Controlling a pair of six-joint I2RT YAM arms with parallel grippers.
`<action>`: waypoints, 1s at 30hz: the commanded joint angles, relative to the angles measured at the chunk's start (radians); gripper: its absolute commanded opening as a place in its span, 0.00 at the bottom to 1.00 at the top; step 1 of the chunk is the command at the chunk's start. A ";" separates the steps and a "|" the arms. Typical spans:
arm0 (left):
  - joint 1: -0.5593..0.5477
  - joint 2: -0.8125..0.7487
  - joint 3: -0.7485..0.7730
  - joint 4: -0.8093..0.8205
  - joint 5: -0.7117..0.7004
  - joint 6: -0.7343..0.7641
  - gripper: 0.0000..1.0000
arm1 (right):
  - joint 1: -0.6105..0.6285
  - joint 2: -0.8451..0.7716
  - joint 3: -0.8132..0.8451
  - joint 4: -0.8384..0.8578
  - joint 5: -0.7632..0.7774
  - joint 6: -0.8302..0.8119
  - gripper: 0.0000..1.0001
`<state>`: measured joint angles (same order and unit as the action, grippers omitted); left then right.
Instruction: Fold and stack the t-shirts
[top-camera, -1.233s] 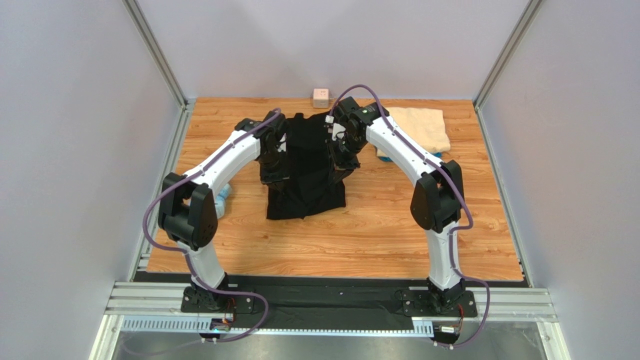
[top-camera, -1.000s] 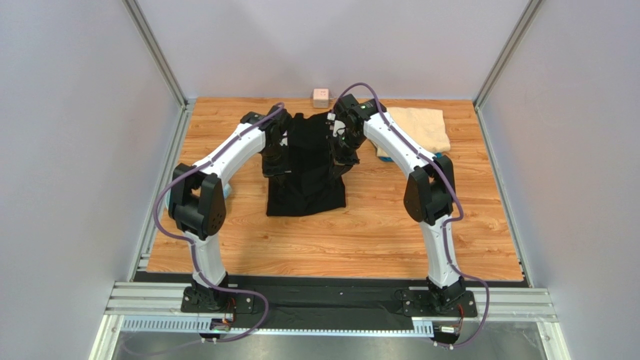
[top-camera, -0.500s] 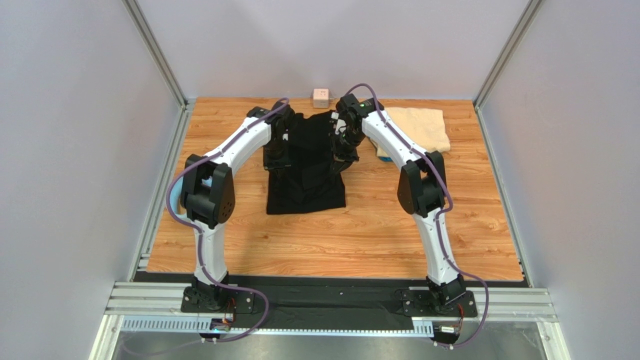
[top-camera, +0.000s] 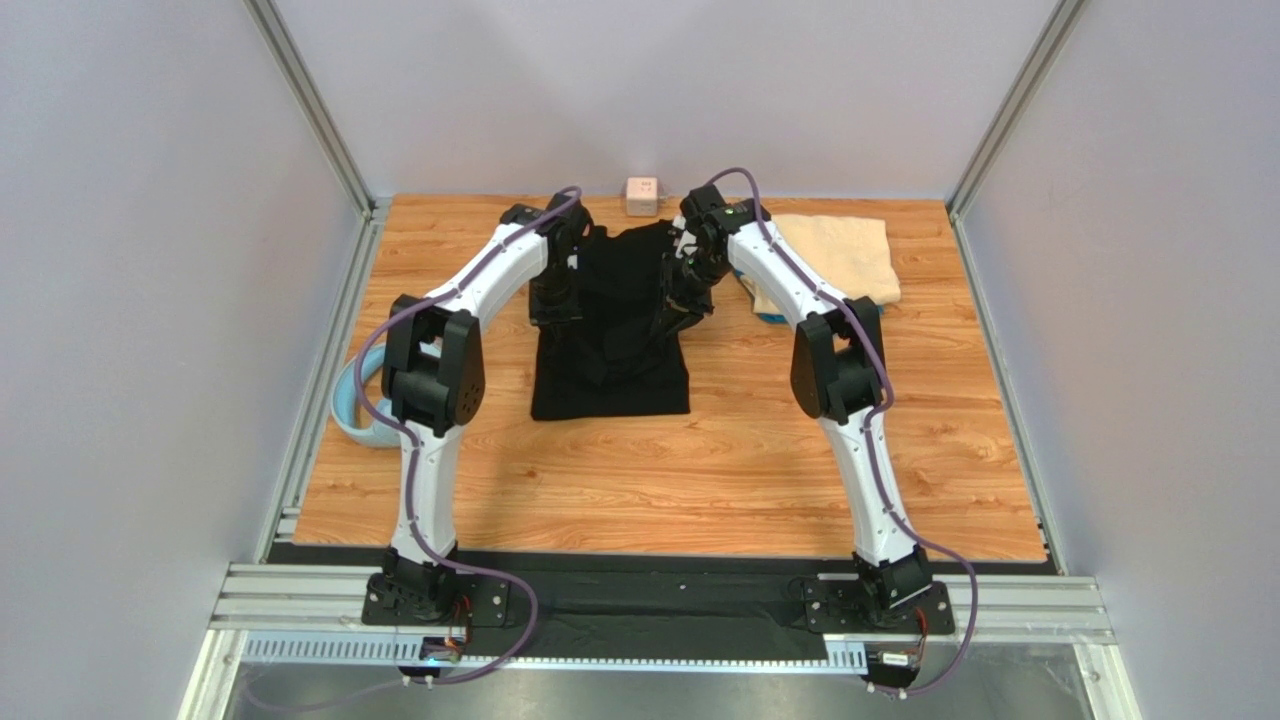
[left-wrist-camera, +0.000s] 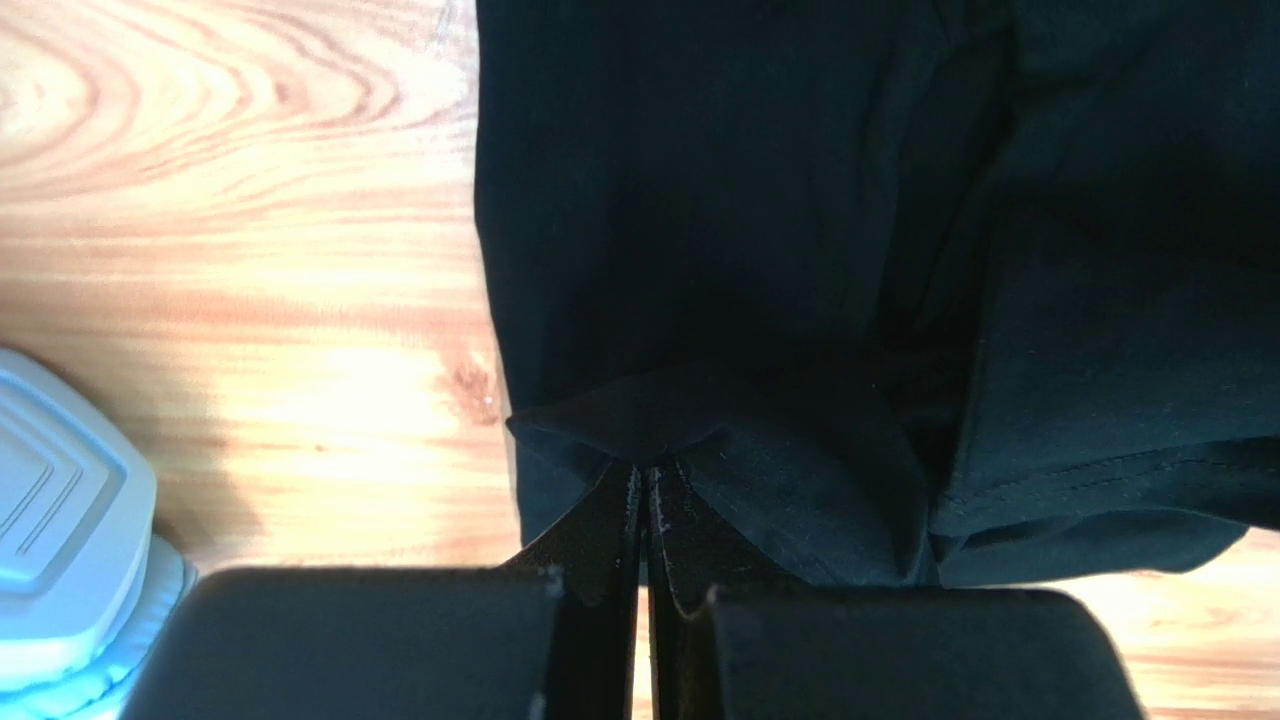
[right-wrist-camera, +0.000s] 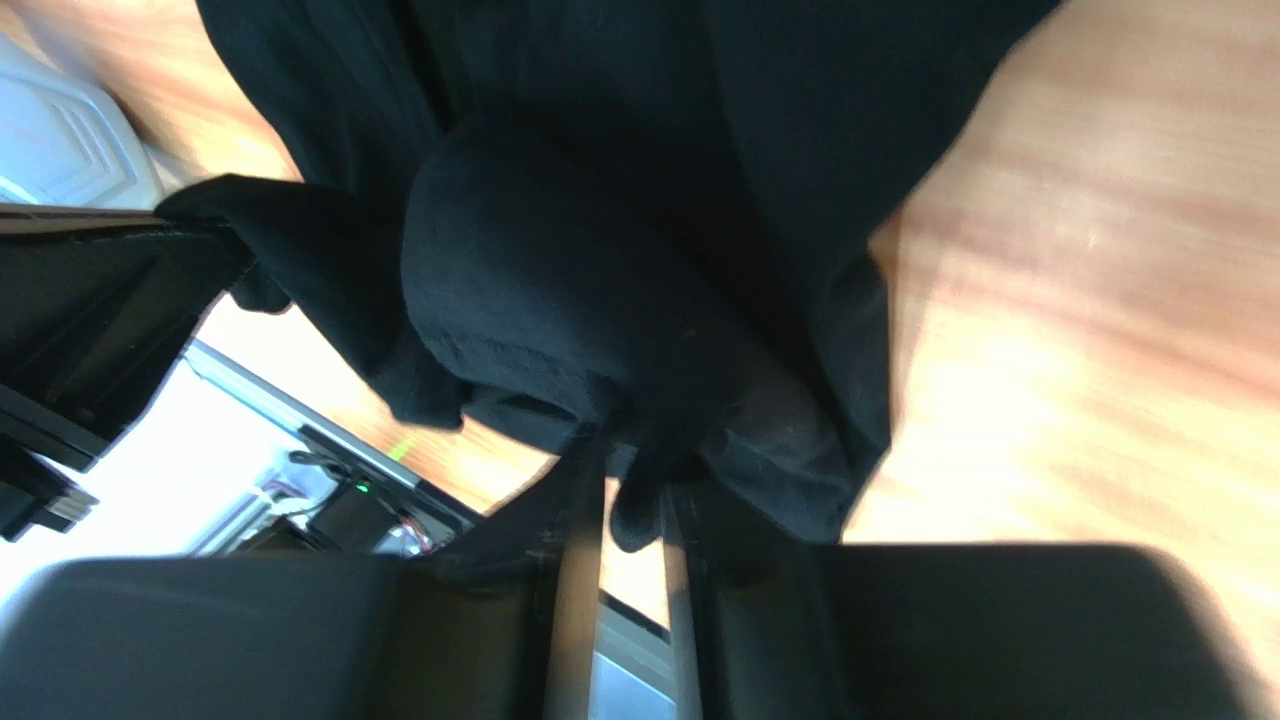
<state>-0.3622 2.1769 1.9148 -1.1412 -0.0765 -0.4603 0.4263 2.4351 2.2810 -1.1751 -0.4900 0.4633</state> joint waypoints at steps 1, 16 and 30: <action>0.032 0.017 0.059 0.006 0.030 0.014 0.02 | -0.023 0.027 0.037 0.112 -0.099 0.092 0.31; 0.118 0.115 0.193 -0.011 0.127 -0.031 0.12 | -0.115 0.058 -0.060 0.417 -0.248 0.434 0.00; 0.114 -0.250 -0.136 0.193 0.188 0.040 0.11 | -0.162 -0.080 -0.169 0.407 -0.168 0.365 0.25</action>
<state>-0.2417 2.1567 1.8763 -1.0615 0.0402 -0.4698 0.2764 2.4790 2.1529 -0.7826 -0.6807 0.8669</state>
